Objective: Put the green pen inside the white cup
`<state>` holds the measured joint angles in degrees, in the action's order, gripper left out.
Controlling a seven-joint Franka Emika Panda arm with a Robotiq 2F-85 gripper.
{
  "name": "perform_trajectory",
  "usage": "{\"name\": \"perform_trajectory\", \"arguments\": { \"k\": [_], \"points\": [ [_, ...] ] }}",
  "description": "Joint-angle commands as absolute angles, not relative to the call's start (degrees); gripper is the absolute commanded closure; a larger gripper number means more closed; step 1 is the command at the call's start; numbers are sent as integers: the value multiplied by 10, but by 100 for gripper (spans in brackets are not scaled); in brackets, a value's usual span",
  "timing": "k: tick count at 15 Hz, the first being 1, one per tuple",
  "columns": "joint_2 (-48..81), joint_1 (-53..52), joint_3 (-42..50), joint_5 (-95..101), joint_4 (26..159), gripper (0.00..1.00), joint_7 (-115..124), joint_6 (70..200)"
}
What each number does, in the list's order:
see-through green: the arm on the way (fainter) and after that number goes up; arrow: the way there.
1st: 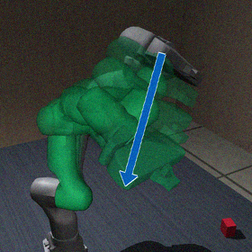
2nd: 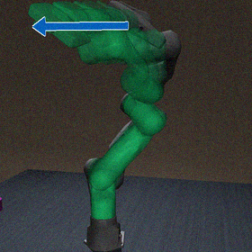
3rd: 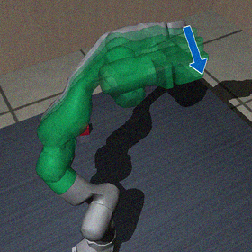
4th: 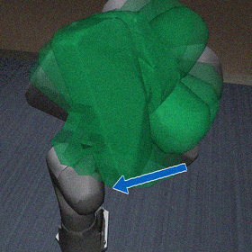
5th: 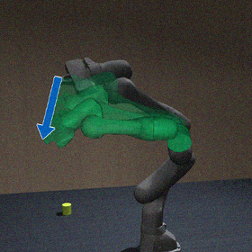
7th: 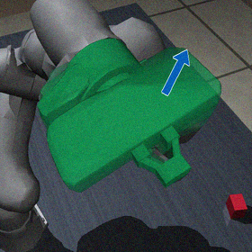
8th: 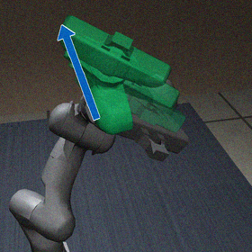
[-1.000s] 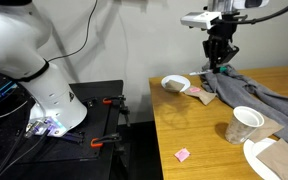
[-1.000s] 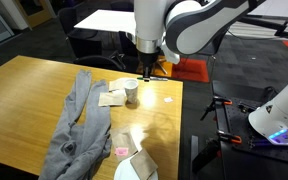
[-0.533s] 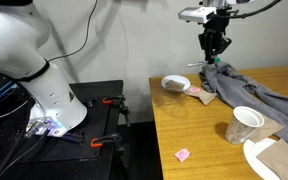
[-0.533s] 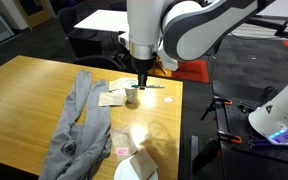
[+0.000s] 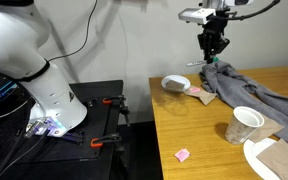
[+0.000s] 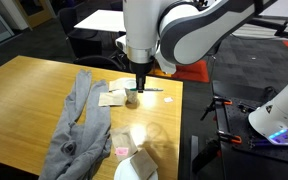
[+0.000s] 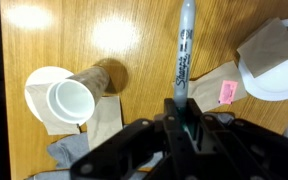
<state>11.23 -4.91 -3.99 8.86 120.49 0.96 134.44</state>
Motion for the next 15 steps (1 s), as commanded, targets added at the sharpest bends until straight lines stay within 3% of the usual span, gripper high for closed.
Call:
{"name": "perform_trajectory", "arguments": {
  "k": [1, 2, 3, 15],
  "points": [
    [112, -51, -38, 88, 1204, 85, 9, 1343],
    [112, -51, -38, 88, 1204, 85, 9, 1343],
    [113, -57, -32, 108, 1203, 96, 47, 1342],
    [130, -104, 21, 309, 1197, 96, 526, 1311]
  ]
}}
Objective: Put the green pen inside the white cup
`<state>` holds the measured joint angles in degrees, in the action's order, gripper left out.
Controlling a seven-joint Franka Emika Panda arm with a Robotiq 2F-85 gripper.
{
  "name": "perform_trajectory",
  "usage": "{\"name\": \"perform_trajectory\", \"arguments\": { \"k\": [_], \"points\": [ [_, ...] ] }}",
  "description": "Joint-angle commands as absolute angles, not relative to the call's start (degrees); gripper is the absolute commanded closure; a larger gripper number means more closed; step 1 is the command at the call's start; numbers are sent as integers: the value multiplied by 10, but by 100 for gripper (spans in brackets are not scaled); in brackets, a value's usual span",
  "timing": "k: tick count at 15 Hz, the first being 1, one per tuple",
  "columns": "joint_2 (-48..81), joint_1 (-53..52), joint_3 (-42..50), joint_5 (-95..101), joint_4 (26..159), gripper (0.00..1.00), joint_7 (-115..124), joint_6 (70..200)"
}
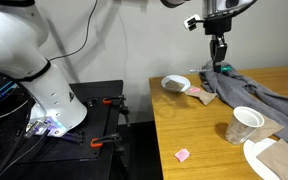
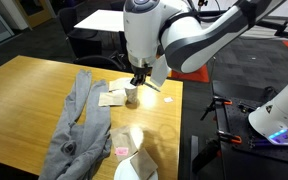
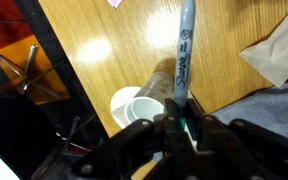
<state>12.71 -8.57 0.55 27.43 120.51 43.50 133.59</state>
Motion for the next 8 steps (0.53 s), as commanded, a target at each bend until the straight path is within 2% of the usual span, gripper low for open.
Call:
{"name": "perform_trajectory", "arguments": {
  "k": [1, 8],
  "points": [
    [133, -106, 22, 322, 1196, 96, 556, 1307],
    [144, -114, 19, 436, 1178, 96, 790, 1244]
  ]
}}
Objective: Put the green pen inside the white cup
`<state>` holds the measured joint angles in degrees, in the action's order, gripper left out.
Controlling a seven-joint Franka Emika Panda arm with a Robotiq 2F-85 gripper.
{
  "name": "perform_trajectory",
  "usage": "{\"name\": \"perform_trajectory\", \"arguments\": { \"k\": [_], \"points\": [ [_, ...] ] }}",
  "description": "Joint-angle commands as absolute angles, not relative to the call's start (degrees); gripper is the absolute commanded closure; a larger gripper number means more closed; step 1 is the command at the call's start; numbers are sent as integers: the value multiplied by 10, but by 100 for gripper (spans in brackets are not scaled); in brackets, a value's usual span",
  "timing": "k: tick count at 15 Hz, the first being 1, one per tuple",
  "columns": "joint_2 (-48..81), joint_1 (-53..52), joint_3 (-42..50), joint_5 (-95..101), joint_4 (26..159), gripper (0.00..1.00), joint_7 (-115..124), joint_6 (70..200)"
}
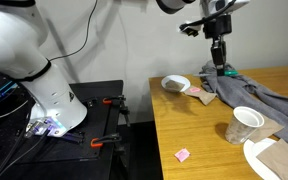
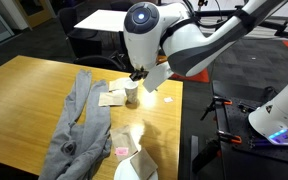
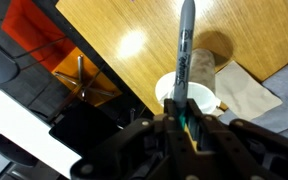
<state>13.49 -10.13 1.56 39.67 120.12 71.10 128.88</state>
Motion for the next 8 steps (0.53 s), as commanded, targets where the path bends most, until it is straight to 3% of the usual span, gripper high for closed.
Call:
{"name": "perform_trajectory", "arguments": {
  "k": [1, 8],
  "points": [
    [146, -115, 17, 449, 1173, 96, 819, 1230],
    [169, -116, 3, 495, 1131, 96, 968, 1135]
  ]
}}
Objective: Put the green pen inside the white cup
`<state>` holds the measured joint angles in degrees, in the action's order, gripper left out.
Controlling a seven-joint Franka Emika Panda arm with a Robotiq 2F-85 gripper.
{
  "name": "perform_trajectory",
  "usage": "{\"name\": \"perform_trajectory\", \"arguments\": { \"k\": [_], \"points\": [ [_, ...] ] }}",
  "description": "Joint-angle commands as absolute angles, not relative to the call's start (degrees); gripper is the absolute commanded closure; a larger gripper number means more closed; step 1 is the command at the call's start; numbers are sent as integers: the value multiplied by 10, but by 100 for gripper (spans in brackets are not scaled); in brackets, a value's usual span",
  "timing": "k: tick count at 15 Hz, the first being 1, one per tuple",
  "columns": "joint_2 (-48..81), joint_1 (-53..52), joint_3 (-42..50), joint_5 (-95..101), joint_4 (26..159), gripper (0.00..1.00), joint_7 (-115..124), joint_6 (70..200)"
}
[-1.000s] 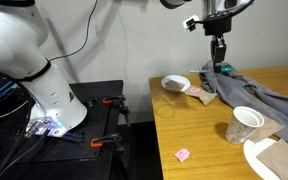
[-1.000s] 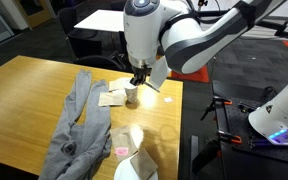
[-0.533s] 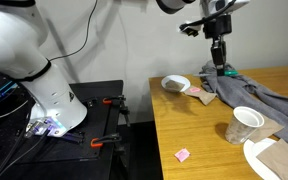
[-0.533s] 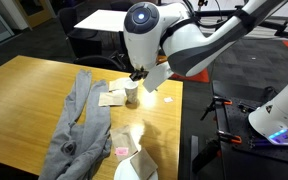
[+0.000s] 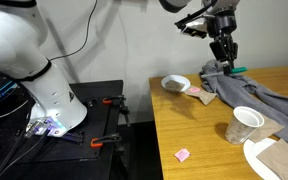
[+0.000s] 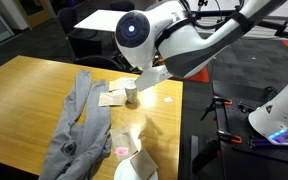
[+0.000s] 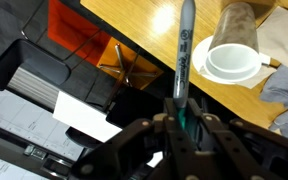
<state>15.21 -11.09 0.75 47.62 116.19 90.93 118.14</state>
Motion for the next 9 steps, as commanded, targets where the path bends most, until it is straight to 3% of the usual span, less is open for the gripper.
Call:
{"name": "perform_trajectory", "arguments": {
  "k": [1, 9],
  "points": [
    [172, -116, 3, 500, 1125, 96, 989, 1123],
    [197, -115, 2, 513, 1087, 96, 1154, 1036]
  ]
}}
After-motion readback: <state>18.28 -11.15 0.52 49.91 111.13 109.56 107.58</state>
